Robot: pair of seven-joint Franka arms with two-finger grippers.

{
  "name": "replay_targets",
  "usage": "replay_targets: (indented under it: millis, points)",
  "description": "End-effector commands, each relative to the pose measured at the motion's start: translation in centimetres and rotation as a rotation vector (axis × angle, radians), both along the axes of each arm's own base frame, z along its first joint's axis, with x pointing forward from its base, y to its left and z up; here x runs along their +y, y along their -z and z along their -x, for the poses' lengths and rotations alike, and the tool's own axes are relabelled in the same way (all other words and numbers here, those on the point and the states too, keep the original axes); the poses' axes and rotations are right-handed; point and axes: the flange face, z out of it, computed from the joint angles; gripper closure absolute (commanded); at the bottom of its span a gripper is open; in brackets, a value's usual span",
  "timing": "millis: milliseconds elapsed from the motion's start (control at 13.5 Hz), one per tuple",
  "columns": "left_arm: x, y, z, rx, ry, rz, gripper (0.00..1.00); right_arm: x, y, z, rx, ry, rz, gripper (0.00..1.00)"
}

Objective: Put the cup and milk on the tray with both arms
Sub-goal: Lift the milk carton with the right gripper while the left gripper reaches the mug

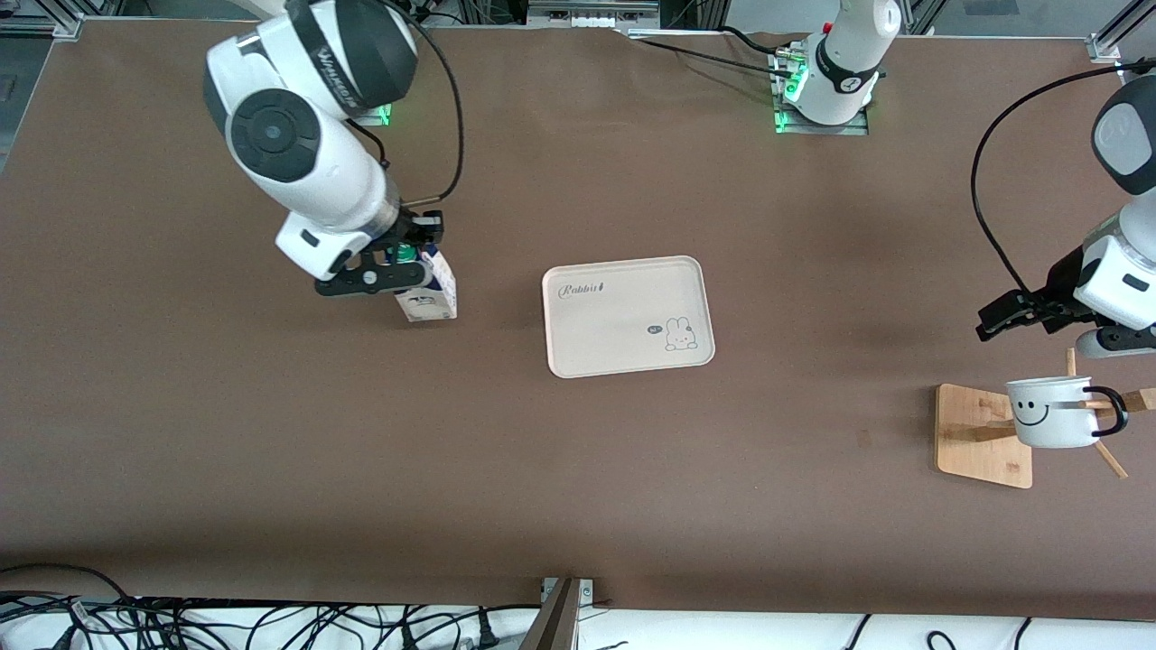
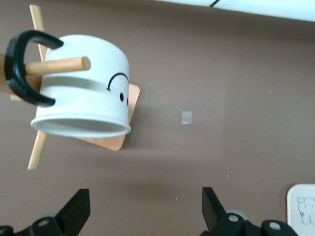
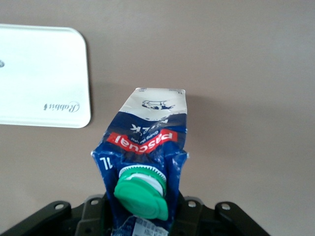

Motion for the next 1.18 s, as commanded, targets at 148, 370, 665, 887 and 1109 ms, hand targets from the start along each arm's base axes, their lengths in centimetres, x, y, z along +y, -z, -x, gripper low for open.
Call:
replay_targets:
  millis: [148,370,665,887,1109]
  points:
    - [-0.2,5.6,1.9,-0.070,0.039,-0.031,0.00,8.8,0.3,0.8,0.041,-0.095,-0.016,0.60]
    - [-0.3,6.4,2.7,-0.002,0.035,-0.025,0.00,11.8,1.6,0.9,0.027,-0.061,-0.016,0.60]
    - [-0.5,4.5,2.9,0.001,0.049,-0.027,0.00,14.3,3.9,0.8,0.022,0.064,0.005,0.60]
    - [-1.3,2.1,2.7,-0.099,0.087,-0.077,0.00,15.5,4.7,0.7,0.027,0.118,-0.046,0.60]
    - [-1.3,1.1,2.5,-0.148,0.128,-0.144,0.00,17.2,5.7,1.6,0.027,0.113,-0.050,0.60]
